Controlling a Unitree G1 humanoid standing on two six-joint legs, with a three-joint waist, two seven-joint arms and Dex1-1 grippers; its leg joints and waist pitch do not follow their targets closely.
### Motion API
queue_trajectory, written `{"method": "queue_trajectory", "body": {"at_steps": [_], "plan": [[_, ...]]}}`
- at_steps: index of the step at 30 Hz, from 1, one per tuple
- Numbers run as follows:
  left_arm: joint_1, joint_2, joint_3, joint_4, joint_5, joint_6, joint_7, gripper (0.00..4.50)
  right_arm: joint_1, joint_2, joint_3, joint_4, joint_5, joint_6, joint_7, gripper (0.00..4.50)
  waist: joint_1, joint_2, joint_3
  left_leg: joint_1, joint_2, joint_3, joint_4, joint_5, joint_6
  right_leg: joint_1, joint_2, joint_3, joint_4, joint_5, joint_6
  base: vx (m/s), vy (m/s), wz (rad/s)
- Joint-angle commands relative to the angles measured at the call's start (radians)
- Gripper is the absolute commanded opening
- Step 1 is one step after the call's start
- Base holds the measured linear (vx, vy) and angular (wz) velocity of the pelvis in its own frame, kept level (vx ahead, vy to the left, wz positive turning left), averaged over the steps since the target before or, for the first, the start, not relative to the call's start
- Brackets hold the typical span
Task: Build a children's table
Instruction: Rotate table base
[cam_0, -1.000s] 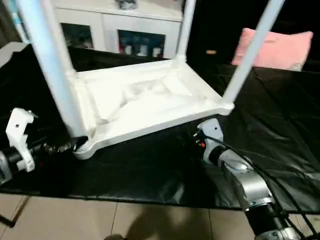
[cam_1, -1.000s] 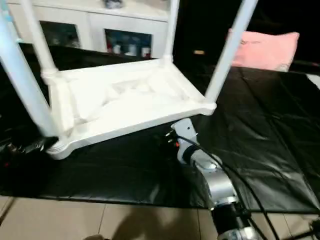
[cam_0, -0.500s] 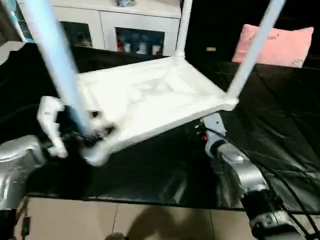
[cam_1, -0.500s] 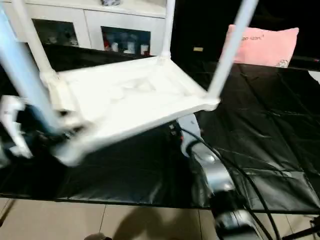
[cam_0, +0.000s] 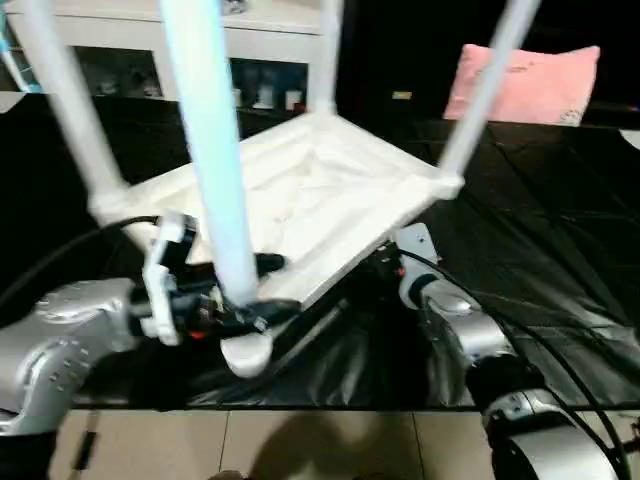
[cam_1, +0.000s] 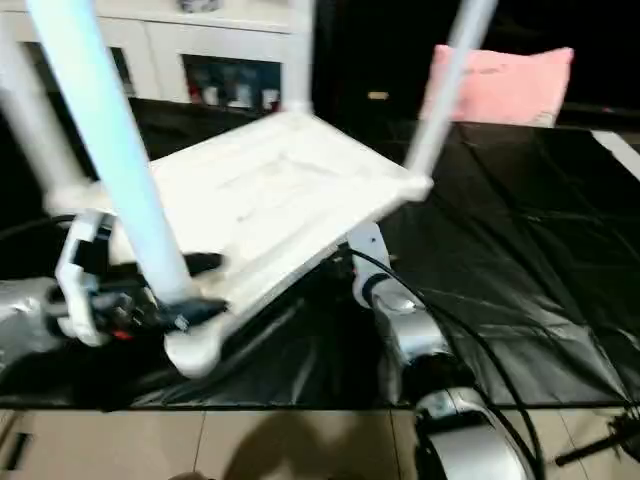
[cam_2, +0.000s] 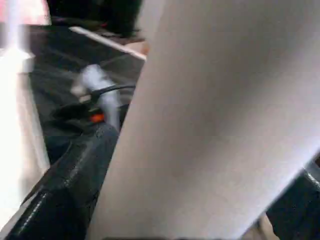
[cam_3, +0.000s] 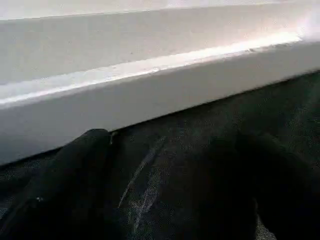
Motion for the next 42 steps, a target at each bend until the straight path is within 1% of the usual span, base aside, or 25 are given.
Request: {"method": "queue_trajectory", "body": {"at_steps": [1, 3, 5, 6, 7, 10, 12, 13, 15, 17, 19, 20, 21, 22, 23, 24, 26, 28, 30, 31, 33, 35, 36, 39, 42], "plan": [[-0.029, -0.040, -0.040, -0.033, -0.030, 0.016, 0.027, 4.43, -0.038, 0.033, 0.015, 0.029, -0.001, -0.024, 0.004, 4.50, 0.004, 0.024, -0.059, 0.013, 0.018, -0.004, -0.073, -0.259, -0.066, 0.038, -0.048, 0.027, -0.059, -0.168, -0.191, 0.000, 0.000, 0.00], [-0.039, -0.059, -0.057, -0.021, -0.014, 0.011, 0.038, 4.43, -0.050, 0.051, 0.023, 0.049, -0.008, -0.042, 0.011, 4.50, 0.001, 0.021, -0.060, 0.008, 0.017, -0.005, -0.073, -0.259, -0.064, 0.041, -0.048, 0.027, -0.060, -0.176, -0.188, 0.000, 0.000, 0.00], [-0.054, -0.082, -0.081, -0.004, 0.019, -0.009, 0.056, 4.43, -0.058, 0.069, 0.028, 0.067, -0.017, -0.055, 0.014, 4.50, 0.000, 0.021, -0.058, 0.010, 0.017, -0.005, -0.072, -0.268, -0.061, 0.038, -0.049, 0.028, -0.062, -0.199, -0.181, 0.000, 0.000, 0.00], [-0.070, -0.103, -0.097, 0.011, 0.034, -0.019, 0.071, 4.43, -0.061, 0.081, 0.031, 0.077, -0.018, -0.062, 0.022, 4.50, -0.001, 0.018, -0.057, 0.009, 0.018, -0.004, -0.072, -0.271, -0.058, 0.038, -0.049, 0.029, -0.064, -0.215, -0.177, 0.000, 0.000, 0.00], [-0.085, -0.120, -0.114, 0.025, 0.049, -0.032, 0.079, 4.43, -0.063, 0.090, 0.034, 0.084, -0.019, -0.067, 0.029, 4.50, 0.001, 0.020, -0.057, 0.011, 0.018, -0.005, -0.072, -0.281, -0.059, 0.035, -0.050, 0.029, -0.067, -0.238, -0.171, 0.000, 0.000, 0.00], [-0.125, -0.158, -0.142, 0.061, 0.070, -0.054, 0.106, 4.43, -0.069, 0.106, 0.032, 0.099, -0.008, -0.084, 0.057, 4.50, -0.002, 0.019, -0.057, 0.008, 0.018, -0.007, -0.074, -0.290, -0.062, 0.037, -0.050, 0.028, -0.067, -0.251, -0.165, 0.000, 0.000, 0.00], [-0.146, -0.184, -0.148, 0.074, 0.069, -0.056, 0.119, 4.43, -0.070, 0.114, 0.027, 0.105, 0.005, -0.092, 0.081, 4.50, 0.000, 0.024, -0.059, 0.010, 0.018, -0.008, -0.073, -0.286, -0.059, 0.036, -0.050, 0.028, -0.065, -0.237, -0.168, 0.000, 0.000, 0.00], [-0.164, -0.206, -0.158, 0.083, 0.070, -0.060, 0.126, 4.43, -0.067, 0.119, 0.030, 0.107, 0.008, -0.098, 0.102, 4.50, -0.001, 0.023, -0.058, 0.011, 0.018, -0.006, -0.072, -0.286, -0.058, 0.035, -0.048, 0.028, -0.066, -0.233, -0.170, 0.000, 0.000, 0.00], [-0.192, -0.242, -0.181, 0.106, 0.088, -0.082, 0.140, 4.43, -0.064, 0.122, 0.032, 0.115, 0.001, -0.113, 0.106, 4.50, 0.001, 0.026, -0.061, 0.009, 0.019, -0.007, -0.071, -0.266, -0.055, 0.039, -0.049, 0.027, -0.063, -0.188, -0.184, 0.000, 0.000, 0.00], [-0.202, -0.254, -0.191, 0.121, 0.107, -0.099, 0.148, 4.43, -0.066, 0.122, 0.027, 0.124, -0.006, -0.120, 0.089, 4.50, 0.000, 0.023, -0.061, 0.008, 0.019, -0.007, -0.071, -0.257, -0.051, 0.040, -0.049, 0.026, -0.063, -0.169, -0.189, 0.000, 0.000, 0.00], [-0.224, -0.275, -0.204, 0.169, 0.164, -0.155, 0.170, 4.43, -0.070, 0.115, 0.003, 0.137, -0.005, -0.131, 0.043, 4.50, 0.001, 0.025, -0.063, 0.010, 0.018, -0.006, -0.069, -0.252, -0.045, 0.040, -0.050, 0.026, -0.064, -0.158, -0.195, 0.000, 0.000, 0.00], [-0.246, -0.289, -0.213, 0.223, 0.224, -0.207, 0.206, 4.43, -0.069, 0.103, -0.015, 0.136, -0.001, -0.136, 0.013, 4.50, 0.001, 0.026, -0.063, 0.008, 0.018, -0.007, -0.070, -0.253, -0.045, 0.043, -0.050, 0.026, -0.062, -0.158, -0.198, 0.000, 0.000, 0.00], [-0.252, -0.292, -0.215, 0.237, 0.239, -0.219, 0.214, 4.43, -0.069, 0.099, -0.019, 0.135, 0.000, -0.138, 0.006, 4.50, 0.001, 0.026, -0.061, 0.010, 0.018, -0.006, -0.069, -0.261, -0.041, 0.039, -0.048, 0.026, -0.067, -0.168, -0.193, 0.000, 0.000, 0.00], [-0.267, -0.301, -0.221, 0.276, 0.273, -0.259, 0.237, 4.43, -0.065, 0.089, -0.033, 0.129, 0.008, -0.142, -0.002, 4.50, 0.002, 0.025, -0.062, 0.012, 0.017, -0.006, -0.068, -0.264, -0.041, 0.040, -0.048, 0.026, -0.066, -0.172, -0.192, 0.000, 0.000, 0.00], [-0.286, -0.315, -0.223, 0.316, 0.303, -0.290, 0.267, 4.43, -0.057, 0.077, -0.045, 0.119, 0.015, -0.143, -0.007, 4.50, 0.002, 0.023, -0.062, 0.008, 0.018, -0.007, -0.070, -0.259, -0.039, 0.044, -0.050, 0.026, -0.066, -0.178, -0.187, 0.000, 0.000, 0.00], [-0.313, -0.341, -0.223, 0.375, 0.338, -0.335, 0.310, 4.43, -0.033, 0.053, -0.056, 0.090, 0.020, -0.150, -0.001, 4.50, 0.002, 0.027, -0.062, 0.008, 0.016, -0.006, -0.068, -0.249, -0.037, 0.044, -0.049, 0.027, -0.067, -0.167, -0.182, 0.000, 0.000, 0.00], [-0.335, -0.363, -0.223, 0.425, 0.373, -0.381, 0.352, 4.43, -0.006, 0.033, -0.062, 0.055, 0.023, -0.154, 0.012, 4.50, 0.011, 0.023, -0.063, 0.009, 0.017, -0.005, -0.066, -0.237, -0.030, 0.045, -0.049, 0.027, -0.069, -0.147, -0.181, 0.000, 0.000, 0.00], [-0.351, -0.381, -0.214, 0.461, 0.386, -0.411, 0.380, 4.43, 0.013, 0.018, -0.069, 0.028, 0.025, -0.154, 0.016, 4.50, 0.012, 0.026, -0.064, 0.006, 0.016, -0.007, -0.067, -0.232, -0.027, 0.048, -0.049, 0.027, -0.068, -0.142, -0.183, 0.000, 0.000, 0.00], [-0.370, -0.401, -0.197, 0.499, 0.397, -0.444, 0.416, 4.43, 0.039, -0.003, -0.075, -0.011, 0.026, -0.155, 0.023, 4.50, 0.015, 0.023, -0.065, 0.008, 0.016, -0.006, -0.066, -0.232, -0.023, 0.049, -0.049, 0.026, -0.069, -0.139, -0.183, 0.000, 0.000, 0.00], [-0.381, -0.415, -0.183, 0.526, 0.397, -0.476, 0.420, 4.43, 0.065, -0.027, -0.094, -0.055, 0.036, -0.155, 0.024, 4.50, 0.015, 0.027, -0.063, 0.005, 0.015, -0.007, -0.067, -0.234, -0.022, 0.049, -0.049, 0.026, -0.070, -0.144, -0.185, 0.000, 0.000, 0.00], [-0.380, -0.420, -0.180, 0.532, 0.395, -0.491, 0.406, 4.43, 0.079, -0.037, -0.104, -0.074, 0.042, -0.156, 0.023, 4.50, 0.015, 0.024, -0.067, 0.002, 0.013, -0.007, -0.064, -0.219, -0.019, 0.053, -0.050, 0.026, -0.068, -0.134, -0.190, 0.000, 0.000, 0.00], [-0.372, -0.420, -0.184, 0.530, 0.392, -0.502, 0.375, 4.43, 0.096, -0.050, -0.116, -0.099, 0.043, -0.149, 0.012, 4.50, 0.014, 0.023, -0.065, 0.003, 0.014, -0.006, -0.063, -0.220, -0.013, 0.051, -0.049, 0.025, -0.070, -0.136, -0.193, 0.000, 0.000, 0.00], [-0.354, -0.408, -0.193, 0.513, 0.390, -0.508, 0.341, 4.43, 0.110, -0.060, -0.122, -0.124, 0.047, -0.144, 0.015, 4.50, 0.013, 0.026, -0.065, 0.004, 0.014, -0.007, -0.064, -0.228, -0.013, 0.050, -0.050, 0.025, -0.071, -0.151, -0.197, 0.000, 0.000, 0.00], [-0.277, -0.361, -0.217, 0.465, 0.376, -0.532, 0.264, 4.43, 0.169, -0.087, -0.126, -0.234, 0.055, -0.112, 0.026, 4.50, 0.011, 0.027, -0.063, 0.002, 0.016, -0.007, -0.066, -0.232, -0.006, 0.049, -0.049, 0.025, -0.072, -0.164, -0.192, 0.000, 0.000, 0.00], [-0.220, -0.323, -0.216, 0.411, 0.342, -0.504, 0.216, 4.43, 0.197, -0.091, -0.136, -0.295, 0.068, -0.096, 0.028, 4.50, 0.009, 0.028, -0.063, 0.001, 0.019, -0.008, -0.068, -0.227, -0.001, 0.049, -0.049, 0.025, -0.070, -0.152, -0.194, 0.000, 0.000, 0.00]]}}
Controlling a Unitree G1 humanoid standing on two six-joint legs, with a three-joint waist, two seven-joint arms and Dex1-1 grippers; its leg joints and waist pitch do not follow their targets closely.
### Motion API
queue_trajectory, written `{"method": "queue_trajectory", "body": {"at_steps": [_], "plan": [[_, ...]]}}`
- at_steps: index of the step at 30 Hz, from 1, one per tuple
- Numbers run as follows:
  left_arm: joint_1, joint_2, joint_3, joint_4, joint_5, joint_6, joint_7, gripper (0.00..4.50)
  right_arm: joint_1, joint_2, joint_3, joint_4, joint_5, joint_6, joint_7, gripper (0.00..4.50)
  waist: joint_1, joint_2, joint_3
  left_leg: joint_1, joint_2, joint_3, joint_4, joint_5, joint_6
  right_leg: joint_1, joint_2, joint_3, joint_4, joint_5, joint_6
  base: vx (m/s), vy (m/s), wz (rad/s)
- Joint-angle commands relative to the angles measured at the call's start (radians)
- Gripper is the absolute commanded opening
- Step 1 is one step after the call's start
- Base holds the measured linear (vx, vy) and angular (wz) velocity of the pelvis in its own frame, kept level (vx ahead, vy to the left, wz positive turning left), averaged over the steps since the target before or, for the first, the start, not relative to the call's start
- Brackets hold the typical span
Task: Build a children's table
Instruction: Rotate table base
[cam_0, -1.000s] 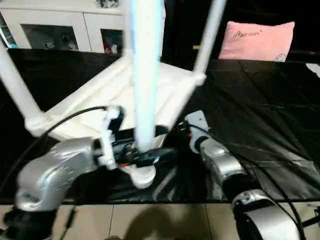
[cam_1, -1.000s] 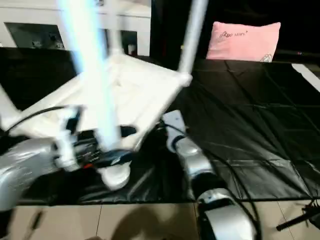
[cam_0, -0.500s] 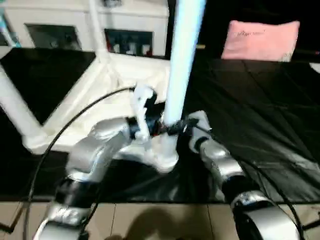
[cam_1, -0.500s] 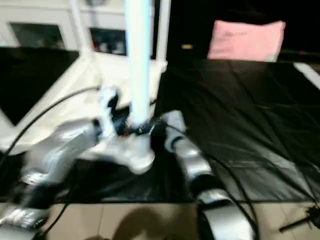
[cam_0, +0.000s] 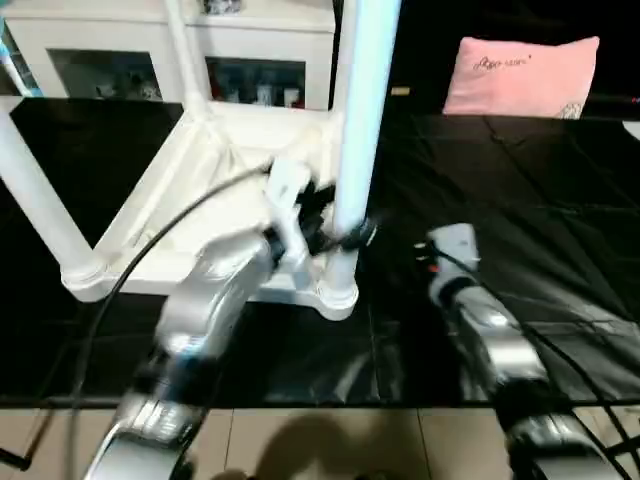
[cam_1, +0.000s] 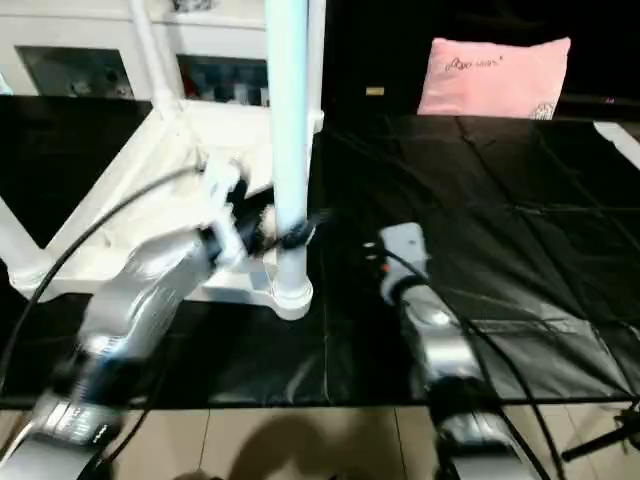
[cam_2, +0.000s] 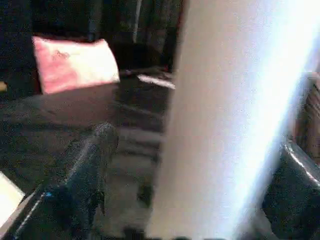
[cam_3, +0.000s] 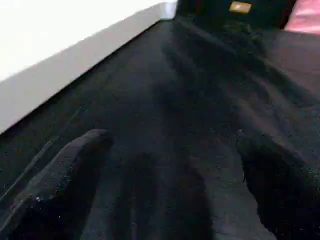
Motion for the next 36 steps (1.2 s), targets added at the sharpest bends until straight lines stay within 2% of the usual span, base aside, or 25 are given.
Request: {"method": "queue_trajectory", "body": {"at_steps": [1, 2, 4, 7, 9, 10, 11, 12, 13, 14, 15, 16, 17, 18, 19, 20, 22, 25, 26, 27, 29, 31, 33, 35, 36], "plan": [[0.040, 0.032, 0.003, -0.077, -0.055, 0.048, -0.057, 4.43, 0.018, -0.004, -0.020, -0.075, 0.034, 0.032, 0.011, 4.50, 0.005, 0.007, -0.069, 0.008, 0.020, -0.002, -0.068, -0.236, 0.004, 0.048, -0.048, 0.027, -0.075, -0.155, -0.196, 0.000, 0.000, 0.00], [0.086, 0.070, 0.027, -0.135, -0.109, 0.112, -0.085, 4.43, 0.036, -0.006, -0.025, -0.125, 0.042, 0.054, 0.011, 4.50, 0.003, 0.009, -0.065, 0.007, 0.024, -0.003, -0.073, -0.253, -0.001, 0.046, -0.049, 0.027, -0.072, -0.168, -0.202, 0.000, 0.000, 0.00], [0.109, 0.092, 0.045, -0.170, -0.144, 0.146, -0.102, 4.43, 0.041, -0.008, -0.025, -0.145, 0.044, 0.065, 0.014, 4.50, 0.003, 0.013, -0.063, 0.012, 0.022, -0.001, -0.073, -0.274, -0.008, 0.041, -0.046, 0.027, -0.072, -0.196, -0.200, 0.000, 0.000, 0.00], [0.159, 0.155, 0.126, -0.222, -0.221, 0.224, -0.131, 4.43, 0.066, -0.019, -0.038, -0.229, 0.059, 0.115, 0.008, 4.50, -0.001, 0.011, -0.058, 0.016, 0.020, -0.001, -0.075, -0.319, -0.020, 0.035, -0.044, 0.028, -0.082, -0.288, -0.177, 0.000, 0.000, 0.00], [0.195, 0.196, 0.163, -0.226, -0.231, 0.221, -0.147, 4.43, 0.091, -0.020, -0.057, -0.278, 0.082, 0.149, 0.000, 4.50, -0.008, 0.004, -0.053, 0.015, 0.019, 0.000, -0.077, -0.333, -0.024, 0.030, -0.041, 0.031, -0.088, -0.343, -0.139, 0.000, 0.000, 0.00], [0.218, 0.215, 0.201, -0.223, -0.252, 0.229, -0.148, 4.43, 0.111, -0.024, -0.073, -0.318, 0.101, 0.179, -0.003, 4.50, -0.008, 0.006, -0.054, 0.015, 0.018, -0.003, -0.077, -0.327, -0.027, 0.032, -0.041, 0.030, -0.085, -0.339, -0.133, 0.000, 0.000, 0.00], [0.240, 0.221, 0.263, -0.205, -0.285, 0.246, -0.121, 4.43, 0.139, -0.015, -0.107, -0.375, 0.151, 0.223, -0.012, 4.50, -0.016, -0.009, -0.055, 0.013, 0.018, 0.001, -0.076, -0.311, -0.024, 0.033, -0.038, 0.032, -0.085, -0.320, -0.122, 0.000, 0.000, 0.00], [0.251, 0.218, 0.293, -0.197, -0.283, 0.229, -0.100, 4.43, 0.155, -0.003, -0.128, -0.406, 0.177, 0.250, -0.029, 4.50, -0.009, 0.018, -0.055, 0.015, 0.016, -0.003, -0.077, -0.305, -0.026, 0.033, -0.039, 0.033, -0.082, -0.308, -0.124, 0.000, 0.000, 0.00], [0.260, 0.212, 0.320, -0.193, -0.270, 0.200, -0.071, 4.43, 0.172, 0.015, -0.152, -0.441, 0.208, 0.284, -0.054, 4.50, -0.015, 0.016, -0.055, 0.015, 0.018, -0.001, -0.078, -0.312, -0.027, 0.030, -0.036, 0.032, -0.088, -0.288, -0.125, 0.000, 0.000, 0.00], [0.255, 0.210, 0.329, -0.185, -0.276, 0.214, -0.047, 4.43, 0.192, 0.003, -0.134, -0.458, 0.181, 0.299, -0.049, 4.50, -0.013, 0.015, -0.058, 0.016, 0.018, -0.003, -0.078, -0.311, -0.029, 0.031, -0.036, 0.031, -0.087, -0.282, -0.127, 0.000, 0.000, 0.00], [0.252, 0.210, 0.325, -0.175, -0.258, 0.204, -0.034, 4.43, 0.202, -0.008, -0.120, -0.468, 0.164, 0.301, -0.038, 4.50, -0.011, 0.010, -0.057, 0.015, 0.018, -0.003, -0.079, -0.309, -0.030, 0.032, -0.036, 0.030, -0.085, -0.277, -0.131, 0.000, 0.000, 0.00], [0.248, 0.209, 0.322, -0.167, -0.241, 0.194, -0.021, 4.43, 0.213, -0.018, -0.106, -0.477, 0.147, 0.302, -0.028, 4.50, -0.009, 0.018, -0.056, 0.014, 0.017, -0.005, -0.080, -0.312, -0.031, 0.032, -0.037, 0.029, -0.087, -0.283, -0.130, 0.000, 0.000, 0.00], [0.236, 0.211, 0.305, -0.143, -0.169, 0.157, 0.028, 4.43, 0.230, -0.031, -0.087, -0.498, 0.122, 0.300, -0.013, 4.50, -0.012, 0.018, -0.053, 0.012, 0.018, -0.006, -0.082, -0.329, -0.034, 0.033, -0.039, 0.030, -0.093, -0.313, -0.116, 0.000, 0.000, 0.00], [0.214, 0.215, 0.290, -0.099, -0.097, 0.130, 0.088, 4.43, 0.238, -0.032, -0.081, -0.524, 0.112, 0.310, -0.018, 4.50, -0.011, 0.031, -0.055, 0.015, 0.018, -0.007, -0.081, -0.329, -0.037, 0.033, -0.040, 0.030, -0.092, -0.311, -0.112, 0.000, 0.000, 0.00], [0.213, 0.215, 0.289, -0.097, -0.093, 0.128, 0.091, 4.43, 0.238, -0.032, -0.080, -0.525, 0.112, 0.310, -0.019, 4.50, -0.014, 0.033, -0.055, 0.017, 0.018, -0.006, -0.080, -0.332, -0.039, 0.031, -0.039, 0.031, -0.094, -0.307, -0.108, 0.000, 0.000, 0.00], [0.203, 0.222, 0.271, -0.069, -0.034, 0.085, 0.127, 4.43, 0.239, -0.034, -0.077, -0.534, 0.106, 0.315, -0.024, 4.50, -0.015, 0.026, -0.057, 0.015, 0.014, -0.006, -0.078, -0.325, -0.036, 0.035, -0.040, 0.031, -0.094, -0.311, -0.101, 0.000, 0.000, 0.00], [0.169, 0.245, 0.234, -0.010, 0.043, 0.029, 0.140, 4.43, 0.236, -0.030, -0.059, -0.578, 0.104, 0.341, -0.041, 4.50, -0.011, 0.035, -0.059, 0.013, 0.012, -0.010, -0.079, -0.312, -0.036, 0.038, -0.042, 0.031, -0.096, -0.322, -0.088, 0.000, 0.000, 0.00], [0.142, 0.274, 0.208, 0.010, 0.063, 0.025, 0.096, 4.43, 0.236, -0.029, -0.036, -0.609, 0.107, 0.360, -0.035, 4.50, -0.010, 0.040, -0.062, 0.011, 0.015, -0.012, -0.079, -0.280, -0.039, 0.040, -0.044, 0.031, -0.089, -0.262, -0.113, 0.000, 0.000, 0.00], [0.125, 0.294, 0.192, 0.023, 0.071, 0.019, 0.062, 4.43, 0.236, -0.034, -0.016, -0.617, 0.103, 0.366, -0.020, 4.50, -0.007, 0.034, -0.064, 0.012, 0.015, -0.010, -0.078, -0.264, -0.032, 0.039, -0.043, 0.032, -0.086, -0.233, -0.127, 0.000, 0.000, 0.00], [0.115, 0.309, 0.182, 0.029, 0.070, 0.020, 0.031, 4.43, 0.238, -0.041, -0.001, -0.621, 0.100, 0.371, -0.005, 4.50, -0.007, 0.036, -0.065, 0.012, 0.015, -0.009, -0.077, -0.250, -0.031, 0.040, -0.043, 0.032, -0.081, -0.207, -0.140, 0.000, 0.000, 0.00], [0.091, 0.355, 0.139, 0.048, 0.095, 0.013, -0.040, 4.43, 0.242, -0.067, 0.034, -0.627, 0.085, 0.381, 0.042, 4.50, -0.007, 0.018, -0.064, 0.010, 0.015, -0.007, -0.077, -0.234, -0.021, 0.043, -0.043, 0.031, -0.081, -0.191, -0.149, 0.000, 0.000, 0.00], [0.070, 0.392, 0.089, 0.051, 0.116, 0.025, -0.112, 4.43, 0.244, -0.097, 0.056, -0.639, 0.086, 0.398, 0.094, 4.50, -0.001, 0.026, -0.065, 0.012, 0.018, -0.008, -0.076, -0.214, -0.017, 0.044, -0.047, 0.031, -0.074, -0.167, -0.161, 0.000, 0.000, 0.00], [0.050, 0.405, 0.041, 0.050, 0.126, 0.032, -0.179, 4.43, 0.242, -0.123, 0.066, -0.644, 0.095, 0.418, 0.135, 4.50, 0.001, 0.017, -0.064, 0.011, 0.019, -0.005, -0.075, -0.198, -0.008, 0.045, -0.051, 0.032, -0.073, -0.158, -0.169, 0.000, 0.000, 0.00], [0.017, 0.404, -0.037, 0.014, 0.126, 0.083, -0.253, 4.43, 0.242, -0.180, 0.068, -0.651, 0.108, 0.443, 0.198, 4.50, 0.005, 0.047, -0.064, 0.018, 0.020, -0.006, -0.075, -0.209, -0.015, 0.041, -0.051, 0.033, -0.074, -0.162, -0.175, 0.000, 0.000, 0.00], [0.004, 0.399, -0.060, 0.005, 0.123, 0.096, -0.274, 4.43, 0.242, -0.201, 0.068, -0.661, 0.110, 0.442, 0.217, 4.50, 0.007, 0.034, -0.064, 0.021, 0.022, -0.004, -0.074, -0.221, -0.019, 0.043, -0.049, 0.032, -0.075, -0.150, -0.183, 0.000, 0.000, 0.00]]}}
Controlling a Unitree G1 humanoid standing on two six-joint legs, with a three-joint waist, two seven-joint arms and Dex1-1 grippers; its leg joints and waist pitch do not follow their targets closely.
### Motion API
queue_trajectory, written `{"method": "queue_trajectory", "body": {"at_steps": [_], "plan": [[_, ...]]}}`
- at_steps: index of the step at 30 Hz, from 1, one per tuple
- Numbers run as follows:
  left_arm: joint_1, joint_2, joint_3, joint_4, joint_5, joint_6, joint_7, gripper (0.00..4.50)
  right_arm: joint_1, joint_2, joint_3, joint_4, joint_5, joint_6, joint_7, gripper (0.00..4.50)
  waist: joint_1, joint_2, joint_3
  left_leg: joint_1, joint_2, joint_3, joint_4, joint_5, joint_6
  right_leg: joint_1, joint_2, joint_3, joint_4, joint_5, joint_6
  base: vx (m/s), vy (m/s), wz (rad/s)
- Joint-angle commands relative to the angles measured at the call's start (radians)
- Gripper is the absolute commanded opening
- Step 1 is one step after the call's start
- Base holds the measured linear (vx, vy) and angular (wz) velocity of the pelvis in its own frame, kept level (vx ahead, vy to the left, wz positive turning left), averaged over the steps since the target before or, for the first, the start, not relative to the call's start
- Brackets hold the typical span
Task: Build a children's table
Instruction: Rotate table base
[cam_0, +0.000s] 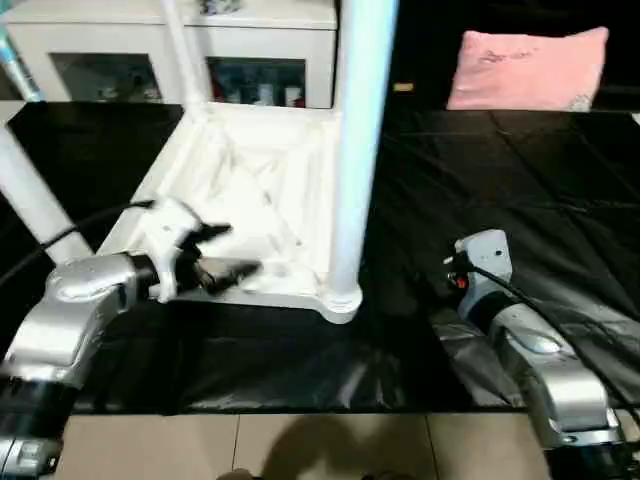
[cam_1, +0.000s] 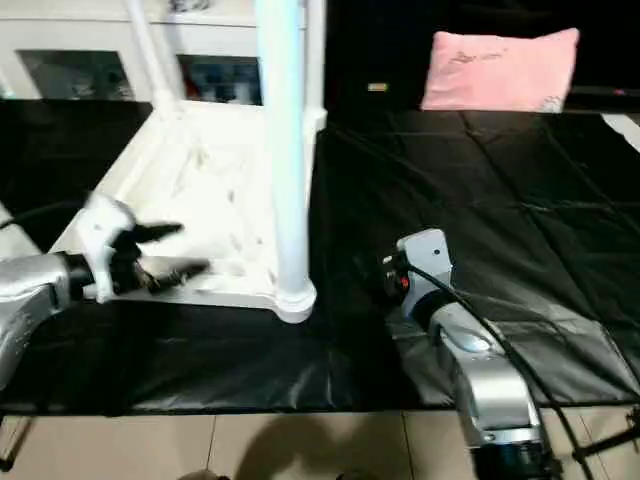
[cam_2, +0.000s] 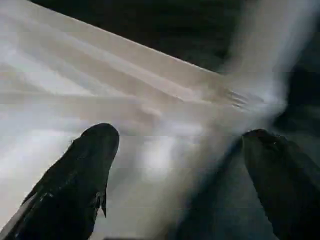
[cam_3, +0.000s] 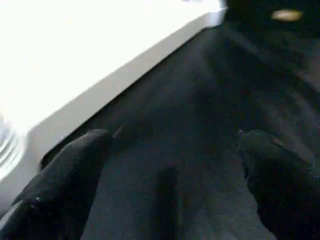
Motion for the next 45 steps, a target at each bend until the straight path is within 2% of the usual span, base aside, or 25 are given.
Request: {"method": "queue_trajectory", "body": {"at_steps": [1, 3, 4, 6, 7, 8, 9, 10, 14, 16, 19, 20, 21, 22, 24, 25, 26, 27, 30, 32, 37, 39, 41, 43, 45], "plan": [[-0.042, -0.005, -0.064, -0.026, 0.004, 0.026, -0.067, 4.43, -0.003, -0.041, 0.001, -0.038, 0.010, 0.019, 0.053, 4.50, -0.001, 0.029, -0.063, 0.021, 0.024, -0.004, -0.070, -0.219, -0.028, 0.039, -0.049, 0.032, -0.062, -0.139, -0.192, 0.000, 0.000, 0.00], [-0.059, -0.015, -0.075, -0.012, -0.001, 0.034, -0.083, 4.43, -0.005, -0.054, 0.004, -0.046, 0.014, 0.021, 0.064, 4.50, -0.001, 0.008, -0.063, 0.015, 0.021, -0.001, -0.068, -0.218, -0.024, 0.046, -0.049, 0.032, -0.064, -0.137, -0.198, 0.000, 0.000, 0.00], [-0.092, -0.043, -0.104, 0.034, 0.028, -0.013, -0.100, 4.43, -0.001, -0.073, -0.002, -0.061, 0.021, 0.031, 0.073, 4.50, 0.000, 0.011, -0.064, 0.013, 0.020, -0.002, -0.067, -0.212, -0.022, 0.049, -0.051, 0.032, -0.063, -0.154, -0.194, 0.000, 0.000, 0.00], [-0.122, -0.062, -0.131, 0.072, 0.055, -0.005, -0.097, 4.43, -0.001, -0.085, -0.005, -0.061, 0.033, 0.035, 0.097, 4.50, 0.002, 0.005, -0.063, 0.015, 0.020, -0.002, -0.065, -0.215, -0.019, 0.049, -0.052, 0.033, -0.070, -0.198, -0.185, 0.000, 0.000, 0.00], [-0.134, -0.070, -0.146, 0.094, 0.077, -0.026, -0.100, 4.43, 0.007, -0.094, 0.001, -0.064, 0.025, 0.032, 0.109, 4.50, 0.002, -0.004, -0.062, 0.011, 0.019, -0.002, -0.066, -0.212, -0.015, 0.049, -0.052, 0.032, -0.074, -0.222, -0.175, 0.000, 0.000, 0.00], [-0.134, -0.070, -0.146, 0.094, 0.077, -0.026, -0.100, 4.43, 0.007, -0.094, 0.001, -0.064, 0.025, 0.032, 0.109, 4.50, 0.004, -0.002, -0.063, 0.013, 0.019, -0.003, -0.064, -0.210, -0.015, 0.049, -0.053, 0.032, -0.071, -0.228, -0.172, 0.000, 0.000, 0.00], [-0.150, -0.077, -0.157, 0.117, 0.094, -0.027, -0.098, 4.26, 0.012, -0.103, 0.007, -0.069, 0.021, 0.031, 0.122, 4.50, -0.002, -0.011, -0.064, 0.006, 0.019, -0.003, -0.065, -0.195, -0.012, 0.054, -0.054, 0.032, -0.070, -0.225, -0.169, 0.000, 0.000, 0.00], [-0.166, -0.081, -0.173, 0.142, 0.114, -0.047, -0.102, 4.26, 0.015, -0.109, 0.013, -0.077, 0.025, 0.037, 0.135, 4.50, -0.001, -0.008, -0.064, 0.006, 0.019, -0.004, -0.065, -0.189, -0.011, 0.053, -0.054, 0.031, -0.070, -0.229, -0.166, 0.000, 0.000, 0.00], [-0.200, -0.088, -0.206, 0.210, 0.129, -0.075, -0.150, 4.04, 0.012, -0.114, 0.041, -0.106, 0.049, 0.052, 0.177, 4.50, -0.005, -0.018, -0.065, 0.005, 0.020, -0.004, -0.062, -0.165, 0.013, 0.052, -0.054, 0.030, -0.071, -0.218, -0.169, 0.000, 0.000, 0.00], [-0.214, -0.087, -0.235, 0.259, 0.165, -0.104, -0.163, 3.75, 0.020, -0.122, 0.066, -0.119, 0.050, 0.054, 0.199, 4.50, -0.004, -0.004, -0.067, 0.009, 0.021, -0.005, -0.062, -0.166, 0.014, 0.047, -0.053, 0.030, -0.070, -0.194, -0.180, 0.000, 0.000, 0.00], [-0.287, -0.122, -0.244, 0.397, 0.204, -0.163, -0.158, 3.64, 0.028, -0.144, 0.071, -0.151, 0.124, 0.076, 0.301, 4.50, 0.000, -0.001, -0.069, 0.010, 0.023, -0.005, -0.060, -0.163, 0.021, 0.052, -0.054, 0.030, -0.064, -0.139, -0.192, 0.000, 0.000, 0.00], [-0.300, -0.130, -0.244, 0.430, 0.213, -0.183, -0.154, 3.56, 0.035, -0.160, 0.088, -0.154, 0.108, 0.066, 0.316, 4.50, 0.002, 0.001, -0.071, 0.012, 0.021, -0.004, -0.058, -0.167, 0.024, 0.052, -0.053, 0.029, -0.066, -0.125, -0.203, 0.000, 0.000, 0.00], [-0.317, -0.139, -0.248, 0.462, 0.221, -0.202, -0.156, 3.42, 0.038, -0.186, 0.107, -0.156, 0.084, 0.050, 0.336, 4.50, 0.006, 0.034, -0.072, 0.014, 0.022, -0.008, -0.057, -0.171, 0.011, 0.051, -0.054, 0.029, -0.063, -0.104, -0.215, 0.000, 0.000, 0.00], [-0.317, -0.139, -0.248, 0.462, 0.221, -0.202, -0.156, 3.30, 0.038, -0.186, 0.107, -0.156, 0.084, 0.050, 0.336, 4.50, 0.006, 0.014, -0.072, 0.015, 0.023, -0.006, -0.057, -0.182, 0.007, 0.056, -0.052, 0.028, -0.064, -0.083, -0.226, 0.000, 0.000, 0.00], [-0.371, -0.166, -0.257, 0.547, 0.231, -0.247, -0.183, 3.19, 0.046, -0.241, 0.106, -0.200, 0.103, 0.084, 0.388, 4.50, 0.009, 0.007, -0.070, 0.015, 0.019, -0.003, -0.055, -0.184, 0.019, 0.057, -0.052, 0.030, -0.067, -0.104, -0.228, 0.000, 0.000, 0.00], [-0.397, -0.180, -0.256, 0.590, 0.233, -0.263, -0.190, 3.19, 0.043, -0.256, 0.097, -0.215, 0.122, 0.101, 0.407, 4.50, 0.013, 0.023, -0.071, 0.018, 0.021, -0.005, -0.054, -0.186, 0.018, 0.056, -0.055, 0.031, -0.066, -0.109, -0.231, 0.000, 0.000, 0.00], [-0.410, -0.186, -0.254, 0.617, 0.237, -0.269, -0.185, 3.10, 0.048, -0.263, 0.095, -0.223, 0.129, 0.108, 0.414, 4.50, 0.012, 0.018, -0.072, 0.013, 0.021, -0.006, -0.055, -0.184, 0.018, 0.063, -0.055, 0.031, -0.065, -0.100, -0.234, 0.000, 0.000, 0.00], [-0.419, -0.190, -0.255, 0.638, 0.242, -0.277, -0.180, 2.96, 0.051, -0.269, 0.095, -0.226, 0.129, 0.110, 0.419, 4.50, 0.013, 0.031, -0.071, 0.013, 0.021, -0.008, -0.056, -0.186, 0.014, 0.062, -0.056, 0.030, -0.064, -0.096, -0.236, 0.000, 0.000, 0.00], [-0.459, -0.208, -0.252, 0.711, 0.251, -0.297, -0.220, 2.76, 0.066, -0.288, 0.081, -0.248, 0.140, 0.128, 0.428, 4.50, 0.006, 0.018, -0.071, 0.008, 0.017, -0.009, -0.055, -0.197, 0.014, 0.068, -0.057, 0.030, -0.070, -0.137, -0.233, 0.000, 0.000, 0.00], [-0.480, -0.210, -0.256, 0.742, 0.259, -0.301, -0.254, 2.58, 0.068, -0.293, 0.080, -0.254, 0.141, 0.128, 0.429, 4.50, 0.006, 0.030, -0.072, 0.010, 0.019, -0.011, -0.055, -0.197, 0.011, 0.065, -0.058, 0.029, -0.072, -0.142, -0.237, 0.000, 0.000, 0.00], [-0.513, -0.213, -0.276, 0.808, 0.289, -0.330, -0.305, 2.19, 0.057, -0.292, 0.095, -0.262, 0.152, 0.143, 0.432, 4.50, 0.001, 0.021, -0.071, 0.012, 0.020, -0.009, -0.055, -0.209, 0.017, 0.065, -0.056, 0.029, -0.075, -0.154, -0.249, 0.000, 0.000, 0.00], [-0.514, -0.214, -0.275, 0.814, 0.291, -0.328, -0.310, 2.03, 0.057, -0.293, 0.097, -0.265, 0.154, 0.147, 0.434, 4.50, 0.004, 0.024, -0.073, 0.011, 0.021, -0.010, -0.054, -0.195, 0.022, 0.066, -0.057, 0.029, -0.071, -0.139, -0.254, 0.000, 0.000, 0.00], [-0.508, -0.210, -0.278, 0.823, 0.299, -0.337, -0.326, 1.96, 0.056, -0.292, 0.106, -0.259, 0.147, 0.149, 0.438, 4.50, 0.005, 0.014, -0.073, 0.010, 0.022, -0.009, -0.055, -0.186, 0.027, 0.066, -0.058, 0.028, -0.071, -0.132, -0.256, 0.000, 0.000, 0.00], [-0.502, -0.207, -0.279, 0.833, 0.314, -0.352, -0.305, 1.69, 0.055, -0.293, 0.111, -0.254, 0.144, 0.148, 0.439, 4.50, 0.007, 0.013, -0.073, 0.010, 0.023, -0.009, -0.054, -0.182, 0.032, 0.065, -0.059, 0.028, -0.069, -0.130, -0.258, 0.000, 0.000, 0.00], [-0.497, -0.202, -0.280, 0.850, 0.330, -0.372, -0.287, 1.61, 0.047, -0.292, 0.124, -0.245, 0.141, 0.147, 0.443, 4.50, 0.009, 0.021, -0.071, 0.010, 0.023, -0.009, -0.055, -0.187, 0.030, 0.063, -0.060, 0.029, -0.071, -0.146, -0.251, 0.000, 0.000, 0.00]]}}
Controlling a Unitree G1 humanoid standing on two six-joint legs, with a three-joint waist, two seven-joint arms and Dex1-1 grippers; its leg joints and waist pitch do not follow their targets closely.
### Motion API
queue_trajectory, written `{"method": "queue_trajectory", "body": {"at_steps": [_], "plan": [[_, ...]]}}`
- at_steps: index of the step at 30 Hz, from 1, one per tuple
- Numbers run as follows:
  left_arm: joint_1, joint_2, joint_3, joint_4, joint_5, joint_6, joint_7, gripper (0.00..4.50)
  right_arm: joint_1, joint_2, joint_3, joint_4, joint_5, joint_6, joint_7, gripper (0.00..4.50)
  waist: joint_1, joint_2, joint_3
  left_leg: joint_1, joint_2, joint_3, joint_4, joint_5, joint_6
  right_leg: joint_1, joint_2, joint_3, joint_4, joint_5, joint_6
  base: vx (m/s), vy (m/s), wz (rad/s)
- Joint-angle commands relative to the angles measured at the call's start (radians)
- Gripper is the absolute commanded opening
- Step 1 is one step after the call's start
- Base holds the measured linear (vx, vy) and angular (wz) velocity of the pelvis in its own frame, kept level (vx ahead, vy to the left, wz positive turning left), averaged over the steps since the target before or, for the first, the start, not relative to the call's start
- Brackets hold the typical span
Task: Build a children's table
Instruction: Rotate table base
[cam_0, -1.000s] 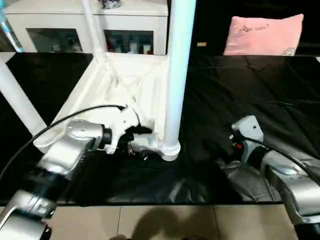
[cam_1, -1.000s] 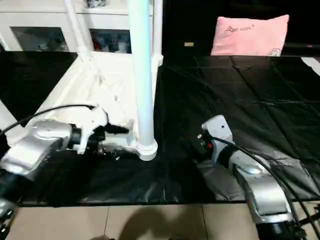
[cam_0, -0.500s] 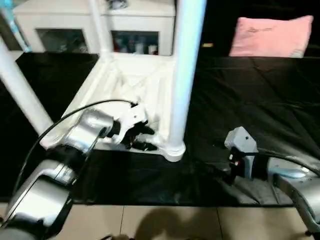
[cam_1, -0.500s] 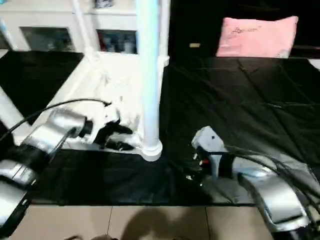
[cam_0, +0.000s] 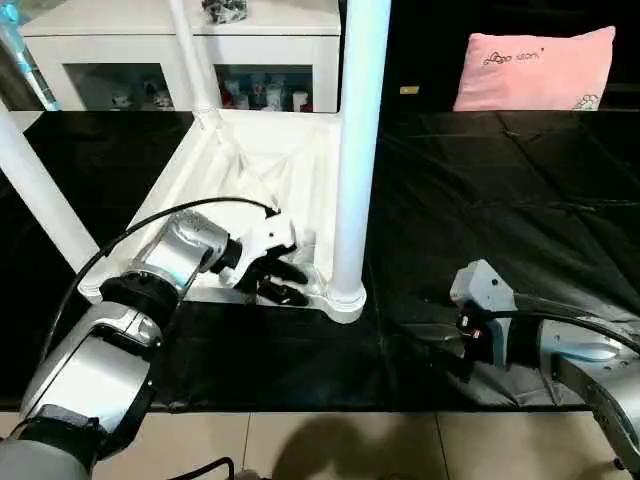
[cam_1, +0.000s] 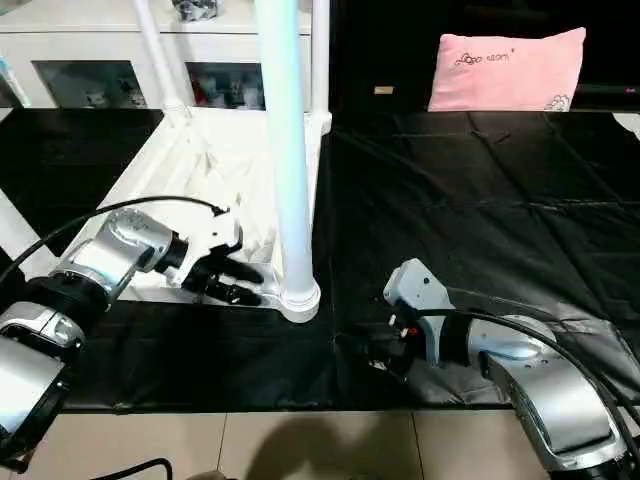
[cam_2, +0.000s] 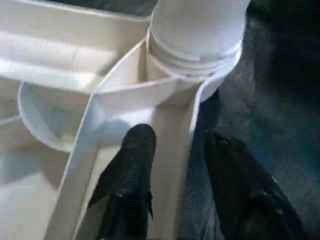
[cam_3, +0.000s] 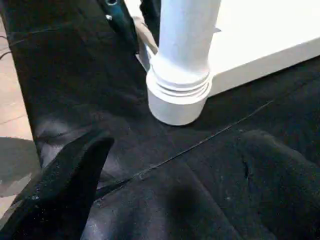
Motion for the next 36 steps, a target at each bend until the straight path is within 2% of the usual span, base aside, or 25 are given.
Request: {"method": "queue_trajectory", "body": {"at_steps": [1, 2, 3, 5, 9, 12, 14, 17, 18, 19, 20, 21, 23, 24, 25, 26, 27, 28, 29, 30, 31, 32, 34, 35, 36], "plan": [[-0.002, 0.011, -0.004, 0.025, 0.023, -0.023, 0.011, 1.61, -0.022, -0.003, 0.020, -0.002, -0.001, 0.005, 0.012, 4.50, 0.004, -0.007, -0.067, 0.009, 0.022, -0.007, -0.062, -0.185, 0.026, 0.058, -0.060, 0.029, -0.072, -0.149, -0.247, 0.000, 0.000, 0.00], [-0.003, 0.010, -0.002, 0.032, 0.025, -0.026, 0.011, 1.55, -0.024, -0.003, 0.022, -0.001, -0.002, 0.005, 0.013, 4.50, 0.003, -0.006, -0.067, 0.009, 0.021, -0.006, -0.062, -0.186, 0.023, 0.058, -0.059, 0.030, -0.073, -0.151, -0.244, 0.000, 0.000, 0.00], [-0.006, 0.008, 0.001, 0.046, 0.033, -0.035, 0.012, 1.29, -0.028, -0.003, 0.024, 0.000, -0.001, 0.006, 0.015, 4.50, 0.003, -0.011, -0.067, 0.009, 0.022, -0.006, -0.063, -0.186, 0.023, 0.057, -0.059, 0.030, -0.073, -0.149, -0.245, 0.000, 0.000, 0.00], [-0.009, 0.005, 0.006, 0.053, 0.034, -0.037, 0.012, 1.25, -0.030, -0.003, 0.025, -0.001, 0.002, 0.010, 0.019, 4.50, 0.004, -0.012, -0.066, 0.010, 0.024, -0.006, -0.063, -0.188, 0.024, 0.056, -0.060, 0.031, -0.073, -0.152, -0.246, 0.000, 0.000, 0.00], [-0.008, 0.003, 0.018, 0.062, 0.032, -0.034, -0.001, 0.87, -0.037, 0.001, 0.033, 0.004, -0.001, 0.011, 0.018, 4.50, 0.005, -0.003, -0.067, 0.010, 0.024, -0.006, -0.063, -0.184, 0.023, 0.055, -0.061, 0.031, -0.072, -0.129, -0.253, 0.000, 0.000, 0.00], [-0.007, -0.001, 0.021, 0.071, 0.038, -0.038, 0.008, 0.81, -0.040, 0.001, 0.036, 0.008, -0.002, 0.008, 0.017, 4.50, 0.007, -0.003, -0.068, 0.010, 0.024, -0.006, -0.063, -0.190, 0.020, 0.056, -0.061, 0.030, -0.071, -0.124, -0.256, 0.000, 0.000, 0.00], [-0.005, -0.008, 0.034, 0.075, 0.031, -0.028, 0.014, 0.43, -0.043, 0.000, 0.038, 0.013, -0.002, 0.005, 0.017, 4.50, 0.007, -0.002, -0.067, 0.010, 0.024, -0.007, -0.063, -0.196, 0.018, 0.057, -0.062, 0.030, -0.071, -0.138, -0.254, 0.000, 0.000, 0.00], [-0.001, -0.018, 0.066, 0.069, 0.000, -0.002, 0.010, 0.27, -0.045, 0.002, 0.039, 0.017, -0.005, 0.002, 0.016, 4.50, 0.006, 0.000, -0.066, 0.010, 0.023, -0.007, -0.064, -0.203, 0.014, 0.057, -0.061, 0.031, -0.074, -0.145, -0.254, 0.000, 0.000, 0.00], [0.016, -0.025, 0.095, 0.042, -0.031, 0.038, 0.022, 0.27, -0.048, 0.006, 0.039, 0.023, -0.009, -0.003, 0.011, 4.50, 0.005, 0.003, -0.068, 0.010, 0.025, -0.007, -0.064, -0.199, 0.011, 0.058, -0.062, 0.030, -0.070, -0.120, -0.264, 0.000, 0.000, 0.00], [0.038, -0.025, 0.112, 0.006, -0.050, 0.073, 0.027, 0.15, -0.051, 0.009, 0.038, 0.029, -0.014, -0.009, 0.006, 4.50, 0.005, 0.001, -0.068, 0.007, 0.023, -0.008, -0.063, -0.193, 0.013, 0.060, -0.061, 0.029, -0.068, -0.106, -0.269, 0.000, 0.000, 0.00], [0.071, -0.018, 0.119, -0.045, -0.062, 0.104, 0.030, 0.10, -0.054, 0.015, 0.035, 0.034, -0.014, -0.012, -0.001, 4.50, 0.002, -0.004, -0.070, 0.004, 0.023, -0.009, -0.063, -0.179, 0.017, 0.063, -0.062, 0.029, -0.065, -0.078, -0.277, 0.000, 0.000, 0.00], [0.109, -0.008, 0.118, -0.107, -0.065, 0.136, 0.038, 0.09, -0.057, 0.021, 0.033, 0.040, -0.014, -0.014, -0.008, 4.50, -0.003, -0.014, -0.069, 0.001, 0.024, -0.008, -0.064, -0.169, 0.025, 0.064, -0.062, 0.028, -0.063, -0.058, -0.283, 0.000, 0.000, 0.00], [0.179, 0.014, 0.109, -0.217, -0.066, 0.180, 0.040, 0.03, -0.063, 0.037, 0.034, 0.053, -0.017, -0.016, -0.023, 4.50, -0.010, -0.010, -0.071, 0.001, 0.028, -0.010, -0.063, -0.155, 0.035, 0.066, -0.068, 0.028, -0.059, -0.060, -0.285, 0.000, 0.000, 0.00], [0.214, 0.025, 0.109, -0.271, -0.062, 0.203, 0.056, 0.01, -0.068, 0.050, 0.039, 0.066, -0.028, -0.027, -0.038, 4.50, -0.015, -0.012, -0.067, 0.001, 0.022, -0.005, -0.062, -0.161, 0.042, 0.059, -0.060, 0.027, -0.069, -0.096, -0.275, 0.000, 0.000, 0.00], [0.253, 0.035, 0.122, -0.330, -0.057, 0.235, 0.088, 0.01, -0.080, 0.072, 0.045, 0.093, -0.050, -0.042, -0.069, 4.50, -0.015, -0.008, -0.069, 0.003, 0.027, -0.007, -0.062, -0.167, 0.037, 0.059, -0.065, 0.028, -0.064, -0.105, -0.275, 0.000, 0.000, 0.00], [0.268, 0.037, 0.132, -0.354, -0.056, 0.251, 0.109, 0.01, -0.086, 0.083, 0.047, 0.106, -0.059, -0.046, -0.085, 4.50, -0.019, -0.008, -0.066, 0.002, 0.028, -0.007, -0.066, -0.170, 0.033, 0.055, -0.064, 0.027, -0.068, -0.138, -0.265, 0.000, 0.000, 0.00], [0.274, 0.038, 0.136, -0.363, -0.056, 0.257, 0.119, 0.01, -0.089, 0.088, 0.047, 0.112, -0.062, -0.048, -0.092, 4.50, -0.020, -0.006, -0.063, 0.007, 0.025, -0.004, -0.064, -0.191, 0.028, 0.048, -0.059, 0.027, -0.076, -0.189, -0.254, 0.000, 0.000, 0.00], [0.293, 0.038, 0.154, -0.399, -0.051, 0.280, 0.154, 0.01, -0.100, 0.113, 0.041, 0.135, -0.070, -0.057, -0.123, 4.50, -0.018, -0.017, -0.063, 0.009, 0.024, -0.002, -0.064, -0.196, 0.028, 0.049, -0.058, 0.028, -0.078, -0.204, -0.247, 0.000, 0.000, 0.00], [0.319, 0.036, 0.175, -0.448, -0.041, 0.288, 0.202, 0.01, -0.115, 0.150, 0.032, 0.168, -0.073, -0.064, -0.161, 4.50, -0.021, -0.027, -0.060, 0.003, 0.026, -0.005, -0.069, -0.196, 0.021, 0.051, -0.060, 0.027, -0.074, -0.227, -0.238, 0.000, 0.000, 0.00], [0.326, 0.036, 0.179, -0.462, -0.039, 0.288, 0.212, 0.01, -0.118, 0.158, 0.030, 0.174, -0.073, -0.065, -0.167, 4.50, -0.021, -0.017, -0.056, 0.000, 0.023, -0.008, -0.072, -0.210, 0.012, 0.049, -0.060, 0.024, -0.078, -0.294, -0.212, 0.000, 0.000, 0.00], [0.342, 0.036, 0.184, -0.494, -0.037, 0.290, 0.229, 0.01, -0.125, 0.177, 0.032, 0.191, -0.075, -0.069, -0.179, 4.50, -0.019, -0.019, -0.058, 0.004, 0.025, -0.008, -0.071, -0.220, 0.010, 0.046, -0.062, 0.025, -0.081, -0.318, -0.200, 0.000, 0.000, 0.00], [0.365, 0.035, 0.191, -0.548, -0.049, 0.319, 0.233, 0.01, -0.131, 0.195, 0.039, 0.203, -0.076, -0.072, -0.186, 4.50, -0.020, -0.022, -0.059, 0.005, 0.027, -0.008, -0.071, -0.219, 0.007, 0.044, -0.062, 0.028, -0.080, -0.313, -0.193, 0.000, 0.000, 0.00], [0.381, 0.035, 0.196, -0.589, -0.060, 0.348, 0.232, 0.01, -0.134, 0.207, 0.044, 0.209, -0.078, -0.075, -0.189, 4.50, -0.023, -0.018, -0.059, 0.001, 0.027, -0.010, -0.075, -0.208, 0.006, 0.044, -0.059, 0.026, -0.077, -0.284, -0.191, 0.000, 0.000, 0.00], [0.397, 0.036, 0.197, -0.636, -0.070, 0.382, 0.238, 0.01, -0.139, 0.217, 0.050, 0.218, -0.082, -0.081, -0.192, 4.50, -0.020, -0.025, -0.065, 0.006, 0.026, -0.006, -0.068, -0.193, 0.010, 0.044, -0.060, 0.029, -0.072, -0.239, -0.199, 0.000, 0.000, 0.00], [0.405, 0.039, 0.192, -0.657, -0.067, 0.393, 0.247, 0.01, -0.143, 0.225, 0.054, 0.226, -0.087, -0.088, -0.195, 4.50, -0.018, -0.020, -0.065, 0.003, 0.026, -0.006, -0.069, -0.162, 0.017, 0.044, -0.058, 0.029, -0.067, -0.180, -0.210, 0.000, 0.000, 0.00]]}}
